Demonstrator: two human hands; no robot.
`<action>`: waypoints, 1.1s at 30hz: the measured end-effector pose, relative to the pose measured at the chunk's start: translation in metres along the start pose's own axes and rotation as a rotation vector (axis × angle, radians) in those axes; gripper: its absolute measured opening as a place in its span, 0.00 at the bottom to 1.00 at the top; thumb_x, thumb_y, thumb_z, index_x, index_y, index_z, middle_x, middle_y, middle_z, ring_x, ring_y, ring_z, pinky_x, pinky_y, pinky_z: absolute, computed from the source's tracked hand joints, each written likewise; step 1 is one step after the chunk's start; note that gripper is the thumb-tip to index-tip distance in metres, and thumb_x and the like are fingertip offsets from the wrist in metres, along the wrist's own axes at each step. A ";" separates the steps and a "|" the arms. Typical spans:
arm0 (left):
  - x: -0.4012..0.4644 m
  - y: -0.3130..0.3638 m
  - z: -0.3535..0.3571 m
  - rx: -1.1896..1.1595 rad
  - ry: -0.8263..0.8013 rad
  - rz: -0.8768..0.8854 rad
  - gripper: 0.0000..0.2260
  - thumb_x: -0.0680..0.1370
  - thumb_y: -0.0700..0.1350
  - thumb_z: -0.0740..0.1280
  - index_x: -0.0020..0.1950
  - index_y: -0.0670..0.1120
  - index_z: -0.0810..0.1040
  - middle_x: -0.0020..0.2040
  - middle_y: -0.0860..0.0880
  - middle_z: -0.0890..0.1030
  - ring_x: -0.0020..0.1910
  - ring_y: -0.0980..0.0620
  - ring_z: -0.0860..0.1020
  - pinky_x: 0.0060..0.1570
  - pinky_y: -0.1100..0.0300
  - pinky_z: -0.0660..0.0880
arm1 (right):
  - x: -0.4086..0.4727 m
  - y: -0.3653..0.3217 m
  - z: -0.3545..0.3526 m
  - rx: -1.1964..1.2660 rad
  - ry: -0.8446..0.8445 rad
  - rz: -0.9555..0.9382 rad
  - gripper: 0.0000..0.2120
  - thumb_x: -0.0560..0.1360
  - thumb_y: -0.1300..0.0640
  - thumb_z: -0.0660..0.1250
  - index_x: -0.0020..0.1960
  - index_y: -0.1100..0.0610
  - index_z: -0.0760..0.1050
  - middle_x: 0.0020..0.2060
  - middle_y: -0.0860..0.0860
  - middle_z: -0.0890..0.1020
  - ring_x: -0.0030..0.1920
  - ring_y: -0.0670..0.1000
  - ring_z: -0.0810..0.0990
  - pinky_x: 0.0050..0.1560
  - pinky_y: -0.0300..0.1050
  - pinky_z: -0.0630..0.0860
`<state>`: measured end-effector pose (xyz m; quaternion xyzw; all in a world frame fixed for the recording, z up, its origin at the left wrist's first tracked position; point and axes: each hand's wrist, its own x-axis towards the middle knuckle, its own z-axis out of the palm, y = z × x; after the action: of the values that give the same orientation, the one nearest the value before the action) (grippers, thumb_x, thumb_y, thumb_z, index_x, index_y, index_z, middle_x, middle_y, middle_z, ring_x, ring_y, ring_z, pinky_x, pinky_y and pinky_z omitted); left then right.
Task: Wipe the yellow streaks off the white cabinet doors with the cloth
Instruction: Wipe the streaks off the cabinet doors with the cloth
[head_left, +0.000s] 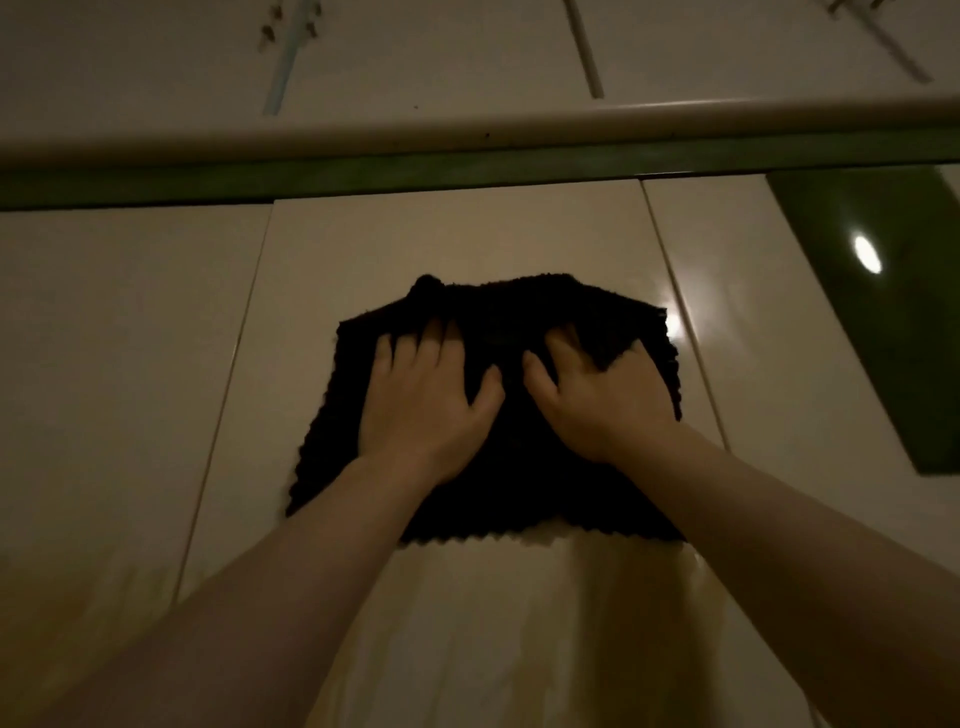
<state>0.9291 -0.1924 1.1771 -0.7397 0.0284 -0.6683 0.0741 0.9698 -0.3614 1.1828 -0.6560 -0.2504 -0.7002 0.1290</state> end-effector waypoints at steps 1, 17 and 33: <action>-0.009 0.005 0.000 -0.005 -0.007 0.001 0.31 0.79 0.61 0.44 0.76 0.46 0.62 0.73 0.45 0.68 0.69 0.44 0.65 0.75 0.46 0.51 | -0.011 0.000 -0.004 0.006 0.001 0.006 0.18 0.79 0.42 0.51 0.60 0.50 0.72 0.53 0.49 0.80 0.54 0.51 0.77 0.54 0.45 0.70; -0.028 0.043 -0.001 -0.008 -0.077 0.049 0.33 0.77 0.62 0.41 0.78 0.48 0.57 0.76 0.48 0.63 0.74 0.47 0.59 0.75 0.47 0.47 | -0.045 0.020 -0.025 -0.061 -0.071 0.058 0.23 0.79 0.41 0.50 0.65 0.50 0.72 0.59 0.50 0.79 0.60 0.53 0.75 0.62 0.49 0.69; -0.009 0.066 0.004 -0.033 -0.035 0.057 0.30 0.79 0.59 0.45 0.77 0.45 0.60 0.75 0.45 0.66 0.71 0.43 0.63 0.75 0.46 0.50 | -0.038 0.041 -0.026 -0.003 0.029 0.112 0.19 0.79 0.44 0.54 0.62 0.52 0.74 0.57 0.51 0.79 0.59 0.54 0.75 0.61 0.46 0.68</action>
<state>0.9359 -0.2556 1.1582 -0.7514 0.0592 -0.6521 0.0816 0.9720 -0.4149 1.1522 -0.6589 -0.2102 -0.7018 0.1706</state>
